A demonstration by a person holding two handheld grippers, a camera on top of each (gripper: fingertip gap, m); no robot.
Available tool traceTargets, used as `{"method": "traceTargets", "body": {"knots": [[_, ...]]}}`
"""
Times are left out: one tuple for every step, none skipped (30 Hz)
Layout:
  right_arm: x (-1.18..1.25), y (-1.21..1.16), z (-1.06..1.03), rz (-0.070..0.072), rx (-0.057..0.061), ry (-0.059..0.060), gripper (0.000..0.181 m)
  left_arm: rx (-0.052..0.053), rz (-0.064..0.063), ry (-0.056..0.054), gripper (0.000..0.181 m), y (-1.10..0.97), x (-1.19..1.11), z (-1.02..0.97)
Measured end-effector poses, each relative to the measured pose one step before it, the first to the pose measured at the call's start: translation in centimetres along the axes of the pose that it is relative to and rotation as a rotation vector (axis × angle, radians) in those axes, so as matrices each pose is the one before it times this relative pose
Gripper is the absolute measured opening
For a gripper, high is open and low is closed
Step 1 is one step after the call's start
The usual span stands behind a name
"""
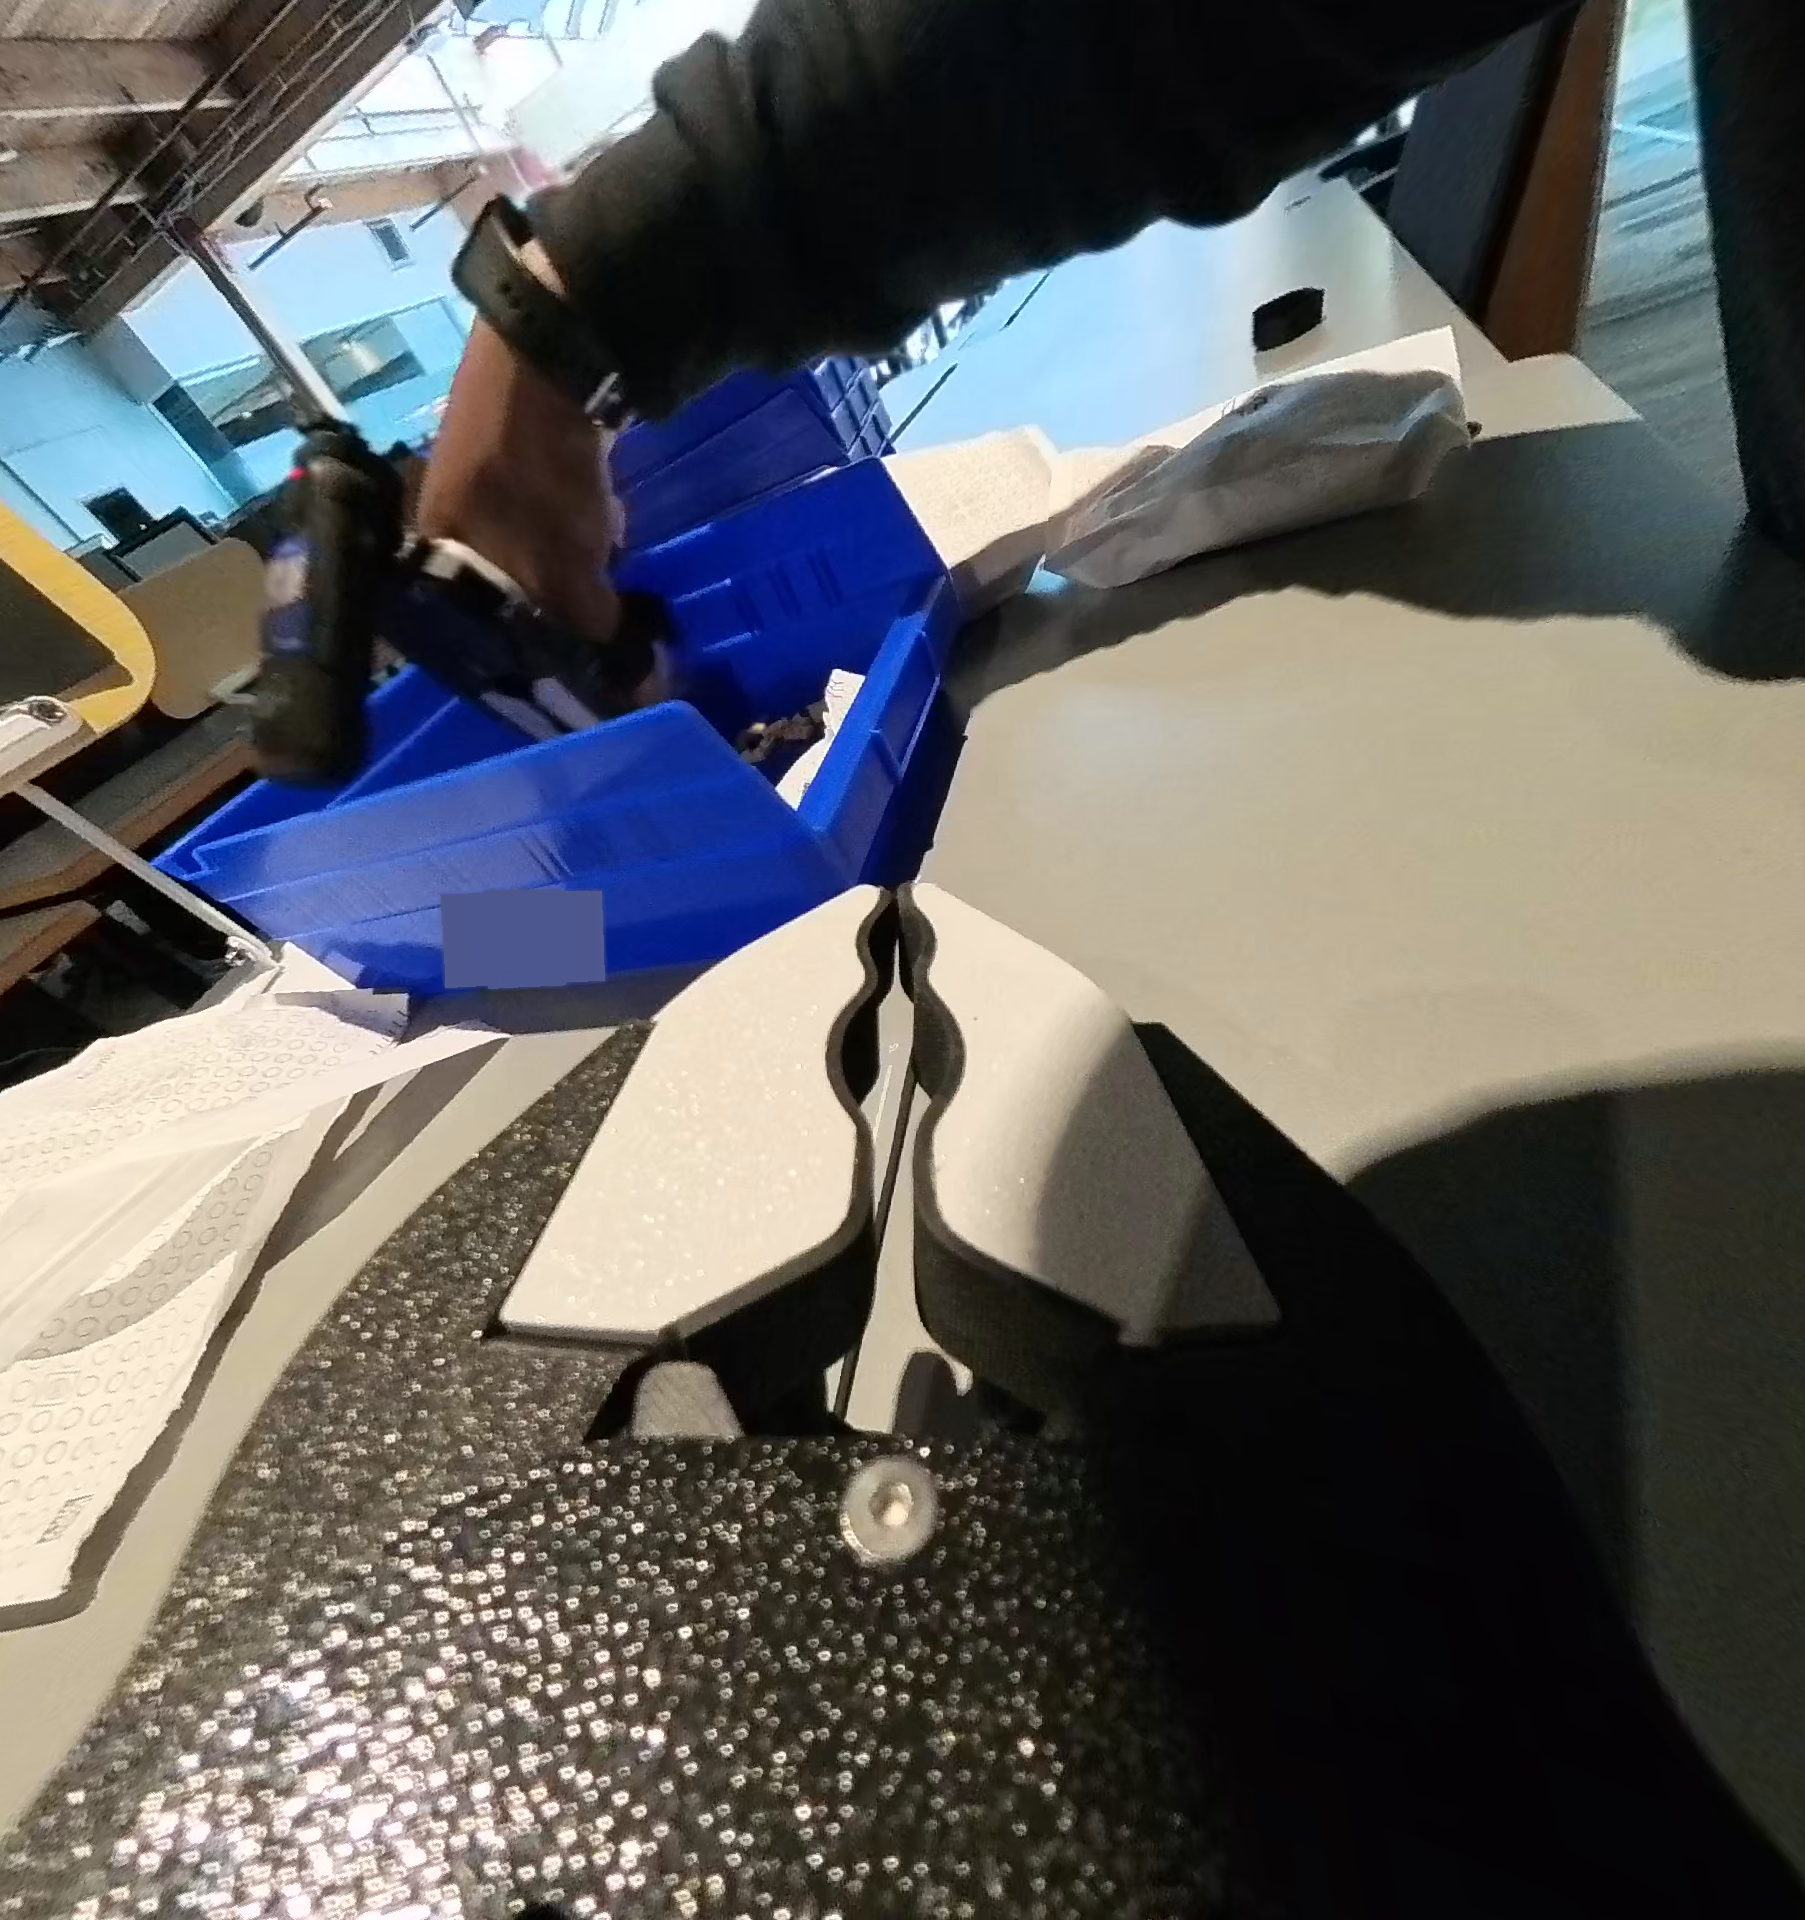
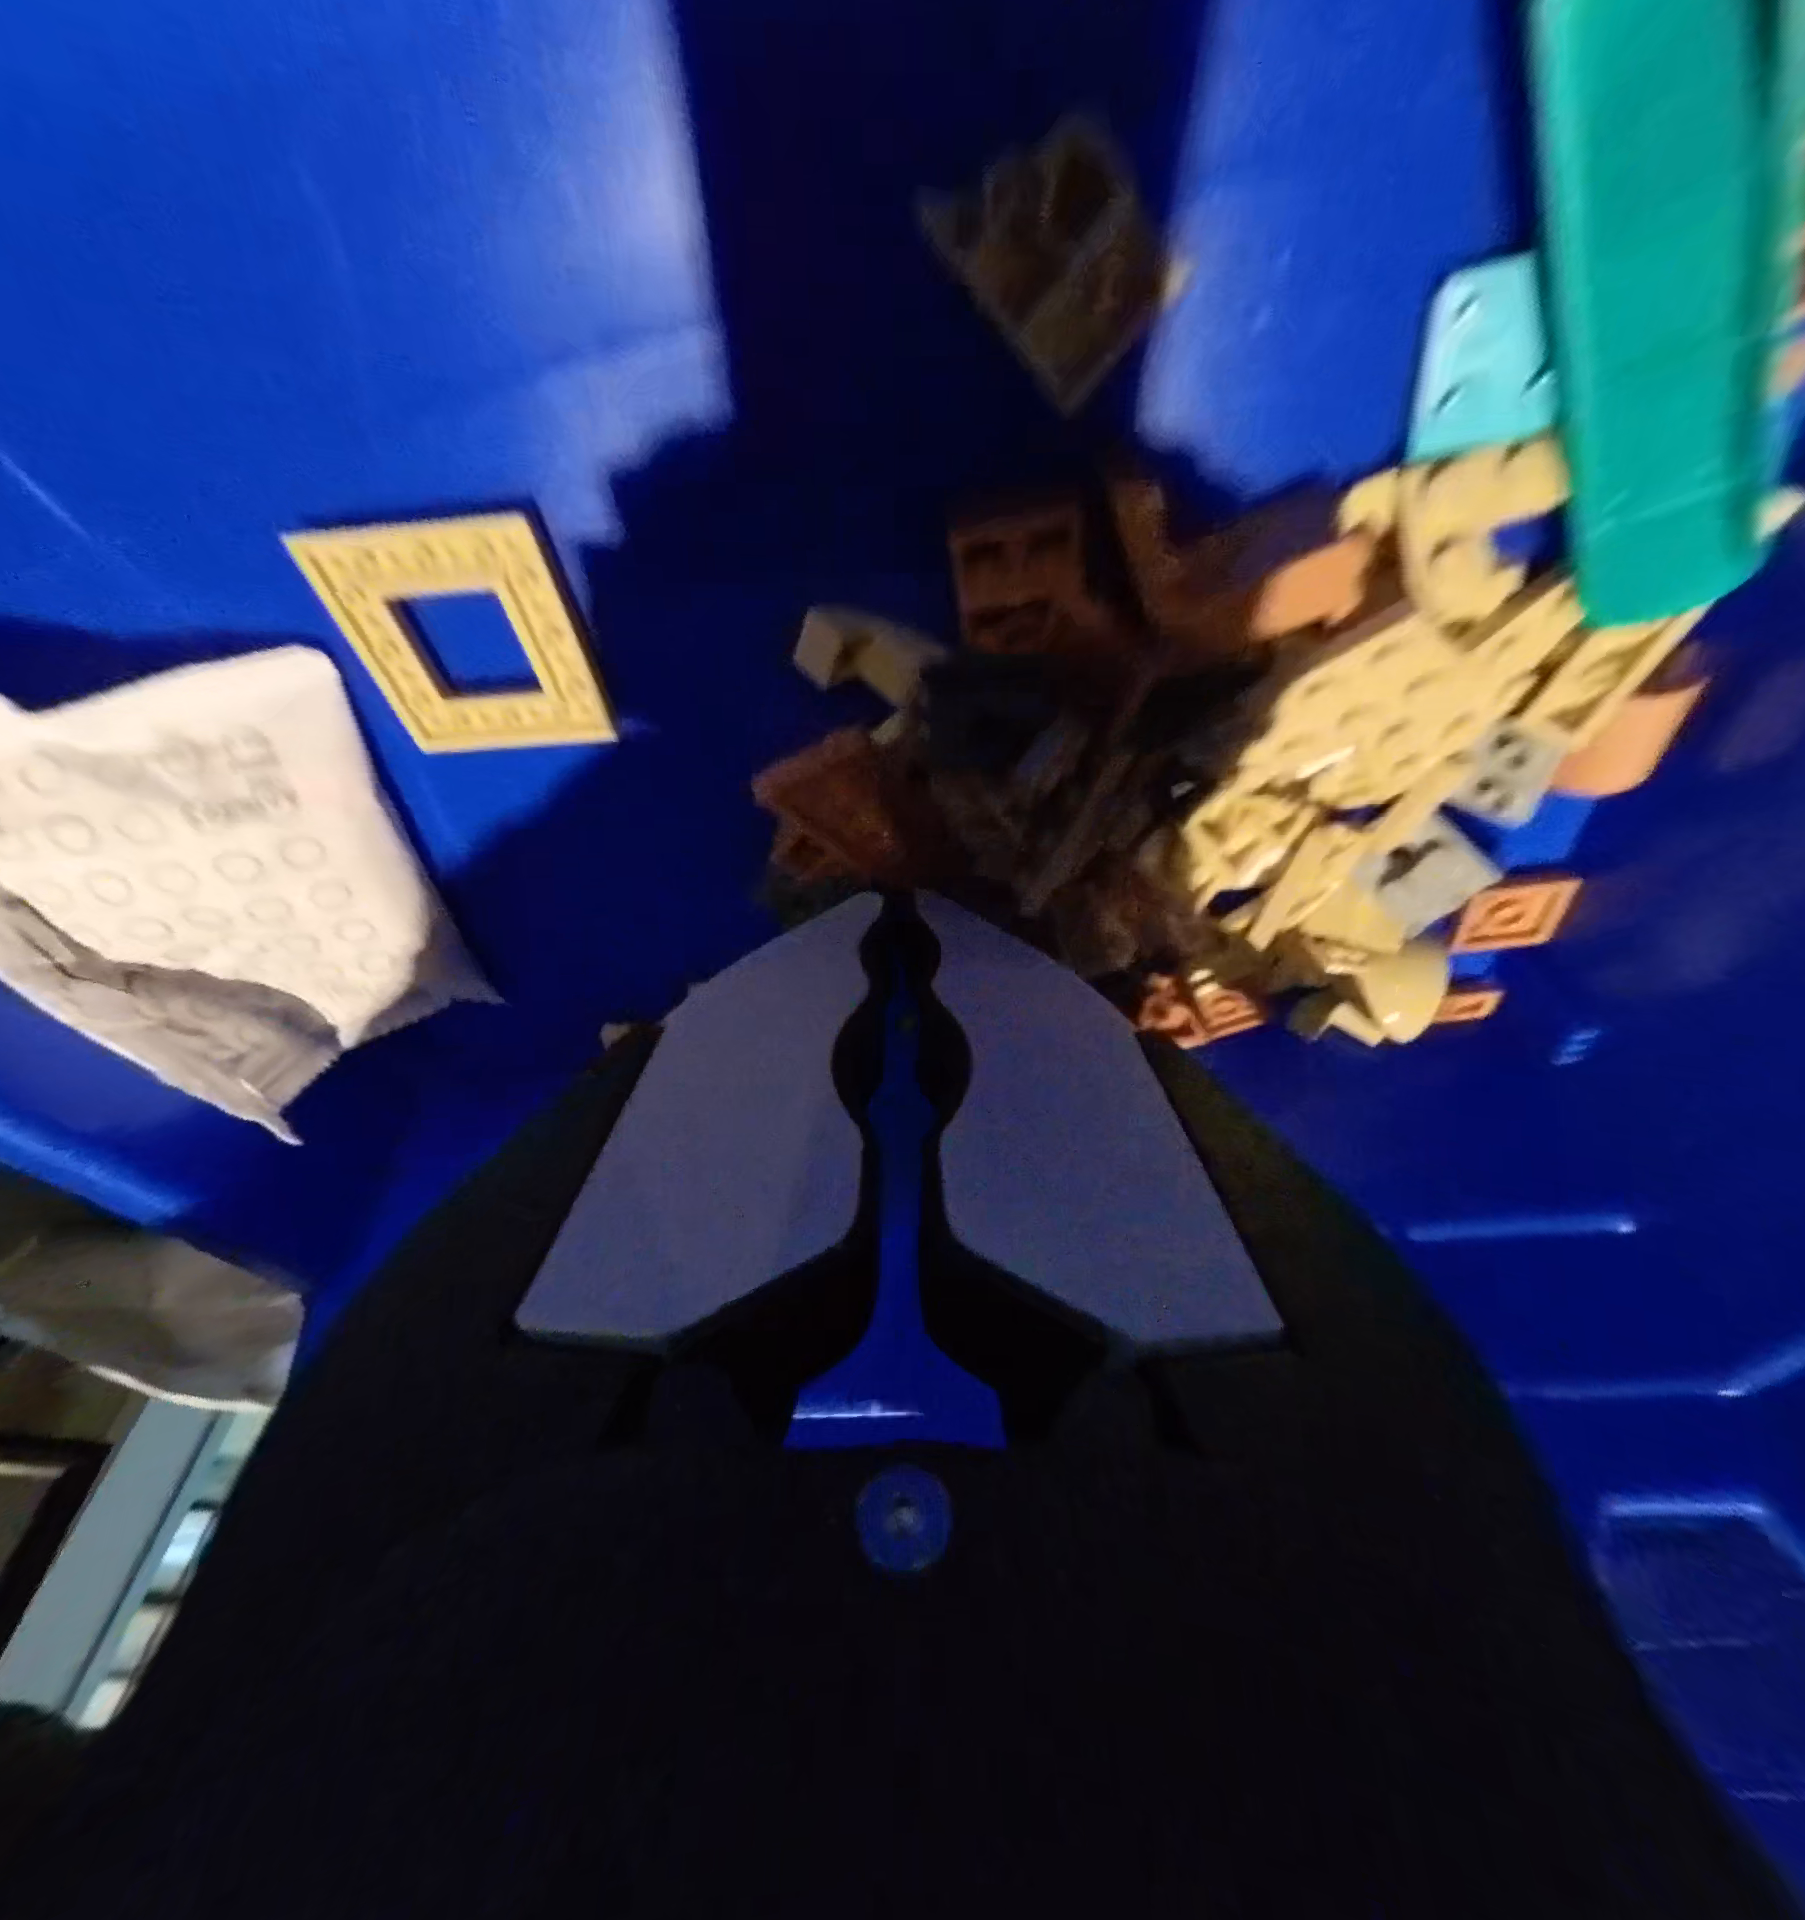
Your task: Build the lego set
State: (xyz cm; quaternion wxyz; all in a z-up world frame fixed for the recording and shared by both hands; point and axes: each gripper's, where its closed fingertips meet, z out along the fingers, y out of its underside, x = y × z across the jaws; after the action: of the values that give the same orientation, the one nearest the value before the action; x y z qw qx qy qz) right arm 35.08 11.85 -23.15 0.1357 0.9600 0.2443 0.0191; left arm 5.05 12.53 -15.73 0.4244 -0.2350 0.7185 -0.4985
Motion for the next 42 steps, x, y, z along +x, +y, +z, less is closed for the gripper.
{"method": "traceTargets", "body": {"knots": [[0.36,-0.697,-0.674,-0.0013,0.0369,0.0125,0.0,-0.001,0.0023,0.0005,0.0,0.002,0.036,0.012],[0.544,-0.482,-0.868,0.0071,0.0324,0.0233,0.0,-0.0009,0.0025,0.0005,0.0,0.013,0.032,0.009],[0.488,-0.177,-0.934,0.0067,0.0224,0.0203,0.0,-0.0004,0.0026,0.0002,0.0,0.0,0.022,-0.002],[0.322,0.066,-0.907,0.0039,0.0152,0.0104,0.0,-0.0006,0.0022,0.0003,0.0,0.012,0.029,-0.002],[0.274,0.229,-0.826,0.0077,0.0109,0.0061,0.0,-0.0017,0.0016,0.0004,0.0,0.018,0.026,-0.003],[0.308,0.355,-0.66,0.0102,0.0056,0.0071,0.0,-0.0023,0.0014,0.0006,0.0,0.027,0.024,0.001],[0.216,0.462,-0.432,0.007,-0.0031,0.0024,0.0,-0.0016,0.0013,0.0013,0.0,0.021,0.027,0.001],[0.072,0.579,-0.106,0.0048,-0.0146,-0.0064,0.0,-0.001,0.0007,0.0005,0.0,0.004,0.022,-0.005],[-0.083,0.601,0.24,0.0021,-0.0254,-0.0131,0.0,0.0001,0.0008,0.0002,0.0,0.002,0.019,-0.009],[-0.101,0.616,0.527,-0.0065,-0.0361,-0.0108,0.0,-0.0004,0.0012,0.0005,0.0,0.009,0.015,-0.004],[-0.029,0.554,0.715,-0.0153,-0.0421,-0.0019,0.0,-0.0007,0.0015,0.0003,0.0,0.006,0.02,0.012],[0.004,0.446,0.768,-0.0241,-0.0439,0.0034,0.0,-0.0009,0.0016,0.0003,0.0,0.007,0.024,0.003],[-0.033,0.307,0.693,-0.0336,-0.0383,0.0046,0.0,-0.0008,0.0013,0.0002,0.0,0.002,0.009,0.005],[-0.185,0.139,0.548,-0.0414,-0.0274,-0.0027,0.001,-0.0005,0.0002,0.0002,0.0,0.003,0.003,0.01],[-0.257,0.057,0.402,-0.0372,-0.0175,-0.0076,0.004,0.0,-0.0007,-0.0002,0.0,0.005,-0.005,-0.005],[-0.258,0.108,0.253,-0.0229,-0.0177,-0.0119,0.005,-0.0001,-0.0013,-0.0004,0.0,-0.002,-0.018,0.009],[0.01,0.194,0.14,-0.0107,-0.0189,0.0012,0.006,0.0004,-0.001,0.0001,0.0,-0.006,-0.011,-0.009],[0.148,0.229,0.073,-0.0081,-0.0201,0.0097,0.006,0.0009,-0.0002,-0.0001,0.0,-0.008,-0.002,-0.007],[0.101,0.089,0.075,-0.0108,-0.0103,0.0076,0.006,0.0003,0.0007,0.0004,0.0,-0.004,0.006,-0.007],[-0.094,-0.11,0.123,-0.008,0.0005,-0.0057,0.005,-0.0006,0.0018,0.0007,0.0,0.004,0.027,0.004],[-0.31,-0.233,0.213,-0.0046,0.0044,-0.0211,0.003,-0.0011,0.0026,0.0012,0.0,0.011,0.048,0.013],[-0.321,-0.233,0.282,-0.0057,0.0001,-0.0202,0.001,-0.0024,0.0028,0.0016,0.0,0.027,0.05,0.004],[-0.135,-0.178,0.299,-0.0045,-0.0059,-0.0068,0.0,-0.0012,0.0028,0.0009,0.0,0.012,0.041,0.012],[0.036,-0.134,0.293,-0.0014,-0.0107,0.0026,0.0,-0.0005,0.0021,0.0003,0.0,-0.003,0.028,0.011],[0.123,-0.066,0.207,-0.0015,-0.0148,0.0053,0.0,0.0001,0.0006,0.0,0.0,0.002,0.012,-0.001],[0.164,0.084,0.051,-0.0006,-0.0189,0.0044,0.0,0.0,-0.0006,0.0,0.0,-0.003,-0.013,0.001],[0.518,-0.281,-0.124,0.0044,0.0128,0.0279,0.0,0.0003,-0.0011,-0.0001,0.0,-0.003,-0.018,-0.002],[0.381,-0.992,-0.355,0.0083,0.0615,0.0103,0.0,0.0005,-0.0013,-0.0004,0.0,-0.007,-0.015,-0.009],[-0.126,-1.191,-0.44,0.0147,0.0773,-0.0286,0.0,0.0001,-0.0009,0.0001,0.0,0.004,-0.005,0.004],[-0.07,-0.954,-0.487,0.006,0.0632,-0.0203,0.0,-0.0006,0.0006,0.0003,0.0,0.005,0.002,0.009],[0.409,-0.631,-0.53,-0.001,0.0422,0.0165,0.0,-0.0006,0.0017,0.0004,0.0,0.013,0.028,0.006],[0.721,-0.372,-0.595,0.0064,0.0288,0.0376,0.0,-0.0007,0.0018,0.0002,0.0,0.006,0.017,0.012],[0.573,-0.093,-0.619,0.0151,0.0167,0.025,0.0,-0.0009,0.0014,0.0006,0.0,0.008,0.024,0.011],[0.322,0.097,-0.597,0.0113,0.0113,0.0103,0.0,-0.0002,0.0009,0.0,0.0,-0.002,0.007,-0.005],[0.256,0.267,-0.579,0.0064,0.0053,0.0109,0.0,0.0004,0.0004,-0.0003,0.0,0.003,0.003,-0.004],[0.27,0.492,-0.547,0.0068,-0.0053,0.0158,0.0,-0.0006,0.0,0.0001,0.0,0.008,0.002,-0.004],[0.224,0.744,-0.454,0.005,-0.0187,0.0161,0.0,-0.0018,0.0001,0.0001,0.0,0.02,0.003,0.001],[0.127,0.896,-0.321,0.0003,-0.0273,0.0139,0.0,-0.0004,0.0007,0.0003,0.0,-0.001,0.012,-0.006],[0.051,0.853,-0.172,-0.0032,-0.0257,0.0115,0.0,-0.0002,0.0011,0.0002,0.0,0.007,0.011,-0.003],[-0.024,0.599,0.03,-0.0045,-0.0152,0.007,0.0,-0.0009,0.0013,0.0004,0.0,0.008,0.023,0.011],[-0.217,0.299,0.269,-0.0071,-0.0057,-0.0042,0.0,-0.0012,0.0016,0.0005,0.0,0.012,0.022,0.008],[-0.439,0.105,0.492,-0.0126,-0.0053,-0.017,0.002,-0.001,0.0014,0.0004,0.0,0.01,0.016,0.018]]}}
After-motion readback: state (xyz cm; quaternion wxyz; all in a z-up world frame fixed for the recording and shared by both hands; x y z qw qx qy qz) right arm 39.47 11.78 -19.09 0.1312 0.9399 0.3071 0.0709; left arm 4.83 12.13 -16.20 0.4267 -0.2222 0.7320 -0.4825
